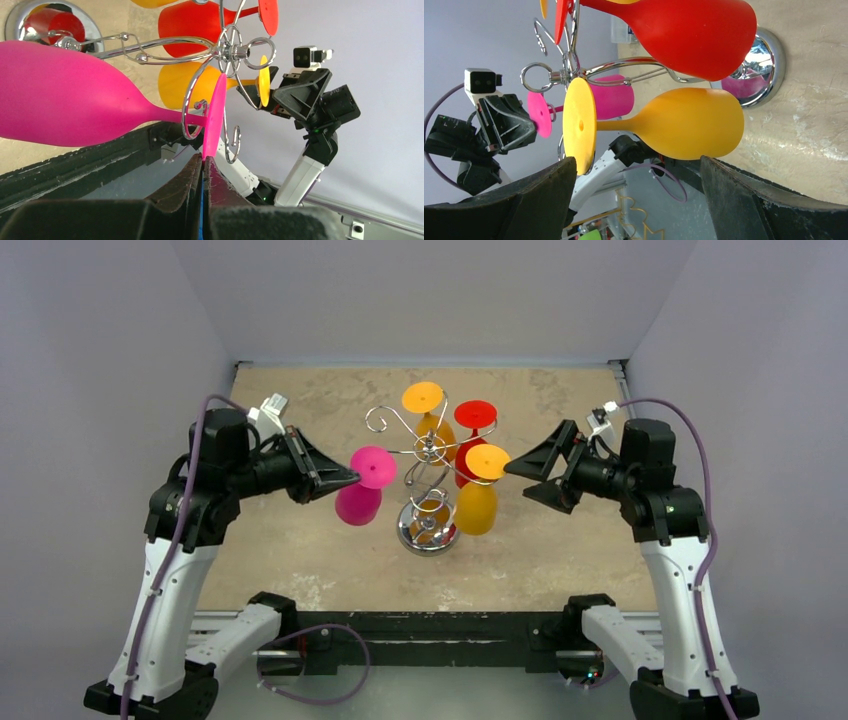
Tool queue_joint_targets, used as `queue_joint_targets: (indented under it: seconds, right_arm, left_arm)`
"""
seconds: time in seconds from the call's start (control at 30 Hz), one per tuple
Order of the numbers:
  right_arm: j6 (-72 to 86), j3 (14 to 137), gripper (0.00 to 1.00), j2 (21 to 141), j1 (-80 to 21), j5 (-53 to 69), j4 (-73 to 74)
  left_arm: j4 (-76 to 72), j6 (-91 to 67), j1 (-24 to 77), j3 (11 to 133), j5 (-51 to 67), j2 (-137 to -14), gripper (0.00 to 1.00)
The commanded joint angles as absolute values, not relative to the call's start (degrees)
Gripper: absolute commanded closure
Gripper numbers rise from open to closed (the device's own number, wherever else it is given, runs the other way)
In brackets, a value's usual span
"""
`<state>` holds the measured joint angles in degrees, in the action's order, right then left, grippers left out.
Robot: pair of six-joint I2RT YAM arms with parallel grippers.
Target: Take the wine glass off the wine glass rack
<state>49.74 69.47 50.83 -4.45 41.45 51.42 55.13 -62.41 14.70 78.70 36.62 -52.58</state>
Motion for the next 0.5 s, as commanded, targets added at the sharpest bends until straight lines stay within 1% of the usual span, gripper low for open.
queue_joint_targets:
  seconds: [0.0,0.47]
  right_arm:
    - [48.5,69.0,0.08,49.9,-4.5,41.3,50.9]
    - [48.0,69.0,0.08,49.9,-4.5,41.6,51.4]
  left_arm:
    - [56.5,-63.4,14.1,80.8,35.5,-51.8,1.00]
    - [53.4,-67.3,13.8,82.0,34.6,-53.3,1.00]
